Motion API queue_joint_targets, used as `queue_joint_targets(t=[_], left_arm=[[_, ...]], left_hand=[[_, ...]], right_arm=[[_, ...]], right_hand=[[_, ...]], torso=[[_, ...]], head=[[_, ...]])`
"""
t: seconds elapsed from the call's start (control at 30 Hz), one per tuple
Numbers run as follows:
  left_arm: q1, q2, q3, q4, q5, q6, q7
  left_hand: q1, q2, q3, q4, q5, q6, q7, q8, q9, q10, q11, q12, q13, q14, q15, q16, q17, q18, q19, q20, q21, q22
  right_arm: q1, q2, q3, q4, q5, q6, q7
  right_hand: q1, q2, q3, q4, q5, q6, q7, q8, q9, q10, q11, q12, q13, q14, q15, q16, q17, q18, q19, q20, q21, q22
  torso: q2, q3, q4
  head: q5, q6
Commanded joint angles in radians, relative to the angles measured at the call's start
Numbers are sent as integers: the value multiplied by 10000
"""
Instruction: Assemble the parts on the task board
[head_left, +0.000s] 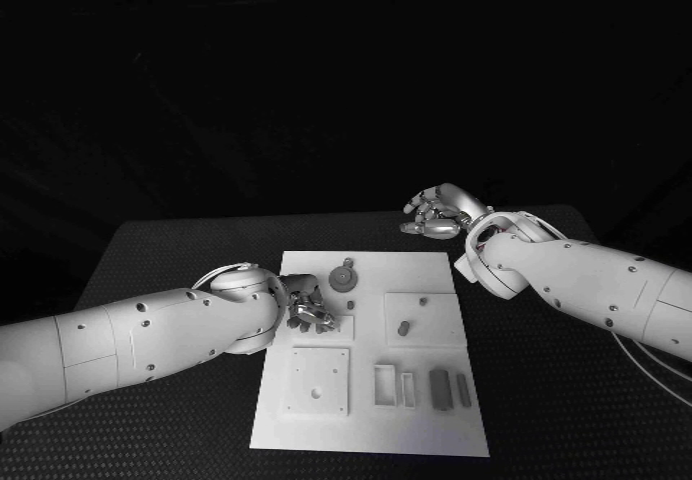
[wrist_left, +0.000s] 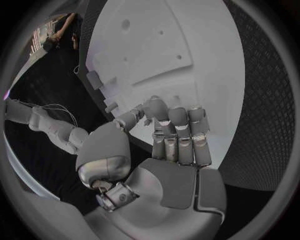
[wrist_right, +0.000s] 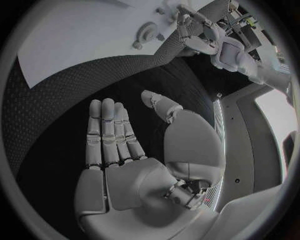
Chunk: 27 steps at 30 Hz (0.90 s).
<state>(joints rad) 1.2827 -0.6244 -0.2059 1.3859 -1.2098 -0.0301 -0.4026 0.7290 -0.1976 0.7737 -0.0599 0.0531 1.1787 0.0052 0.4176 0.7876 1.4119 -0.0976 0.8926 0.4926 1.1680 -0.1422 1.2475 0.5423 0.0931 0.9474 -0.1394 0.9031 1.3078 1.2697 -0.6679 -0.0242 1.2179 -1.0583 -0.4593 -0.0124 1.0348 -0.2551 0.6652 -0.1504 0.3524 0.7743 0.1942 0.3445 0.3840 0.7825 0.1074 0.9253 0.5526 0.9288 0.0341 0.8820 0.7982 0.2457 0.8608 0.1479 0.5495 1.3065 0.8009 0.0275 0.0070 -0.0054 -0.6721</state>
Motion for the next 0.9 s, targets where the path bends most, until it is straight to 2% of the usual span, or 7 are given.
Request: queue_joint_targets(t=[0.03,0.2,0.23,0.47,0.53,0.77,0.9], left_arm=[[-282,13,-203,-77,472,552,-246],[-282,10,-199,-75,509,460,-208],[-282,9,-198,-77,535,450,-199],[-282,-14,-190,-72,678,481,-106],[-281,-24,-185,-67,718,514,-83],[-276,-69,-154,-19,805,433,-43],[-272,-74,-37,-20,748,494,-90]], left_hand=[[65,107,32,8,-18,19,28,-77,-27,7,43,45,-2,-14,-43,13,-19,-619,-108,-912,-171,183],[207,614,-30,-351,113,73,33,-186,-77,-18,46,51,-17,-37,-46,27,-46,-653,-163,-925,-180,192],[199,755,-23,-447,353,90,36,-216,-89,-19,48,55,-22,-40,-46,33,-55,-666,-168,-928,-183,192],[-255,2200,145,-1516,2197,177,50,-400,-109,-43,54,76,-65,-63,-29,79,-121,-751,-206,-946,-180,198],[-373,2371,219,-1734,2474,205,46,-437,-113,-37,45,84,-73,-60,-23,92,-134,-759,-199,-953,-178,195],[-703,2825,349,-2152,2861,398,15,-624,-191,33,-3,154,-64,3,16,192,-134,-766,-180,-941,-161,196],[-893,2937,471,-2274,3064,540,-18,-676,-290,58,-30,266,-8,51,6,295,-107,-746,-142,-948,-120,204]], right_arm=[[-3,5,5,13,-40,125,30],[-3,2,5,15,-41,142,27],[-3,1,5,14,-41,140,27],[-3,2,5,3,-42,154,24],[-3,2,5,-4,-42,164,22],[-3,8,5,-11,-43,177,21],[-3,14,5,-16,-43,182,21]], right_hand=[[4,38,-24,-15,49,-47,106,24,-13,-36,-5,59,-11,-54,2,35,-16,161,15,34,-33,11],[6,41,-22,-15,51,-49,107,24,-14,-38,-4,61,-16,-56,4,34,-19,161,15,35,-38,13],[6,41,-21,-14,52,-49,107,24,-14,-39,-4,61,-17,-56,4,34,-20,161,15,35,-39,14],[5,43,-20,-12,58,-51,109,25,-16,-41,-2,64,-26,-57,6,34,-23,160,16,37,-47,18],[5,45,-20,-11,59,-51,109,25,-16,-41,-2,65,-28,-57,6,34,-24,161,17,37,-49,19],[9,46,-17,-13,64,-53,110,26,-17,-43,-1,69,-35,-58,7,34,-27,161,18,37,-55,23],[12,46,-16,-14,68,-53,110,26,-18,-43,-1,71,-39,-58,8,34,-29,161,19,37,-59,25]], torso=[[-1,-3,2],[-1,-2,6],[0,-3,6],[-6,0,-4],[-5,-1,2],[-15,0,10],[-13,3,9]], head=[[-1,4],[8,-4],[9,-2],[17,0],[14,-1],[28,9],[37,12]])
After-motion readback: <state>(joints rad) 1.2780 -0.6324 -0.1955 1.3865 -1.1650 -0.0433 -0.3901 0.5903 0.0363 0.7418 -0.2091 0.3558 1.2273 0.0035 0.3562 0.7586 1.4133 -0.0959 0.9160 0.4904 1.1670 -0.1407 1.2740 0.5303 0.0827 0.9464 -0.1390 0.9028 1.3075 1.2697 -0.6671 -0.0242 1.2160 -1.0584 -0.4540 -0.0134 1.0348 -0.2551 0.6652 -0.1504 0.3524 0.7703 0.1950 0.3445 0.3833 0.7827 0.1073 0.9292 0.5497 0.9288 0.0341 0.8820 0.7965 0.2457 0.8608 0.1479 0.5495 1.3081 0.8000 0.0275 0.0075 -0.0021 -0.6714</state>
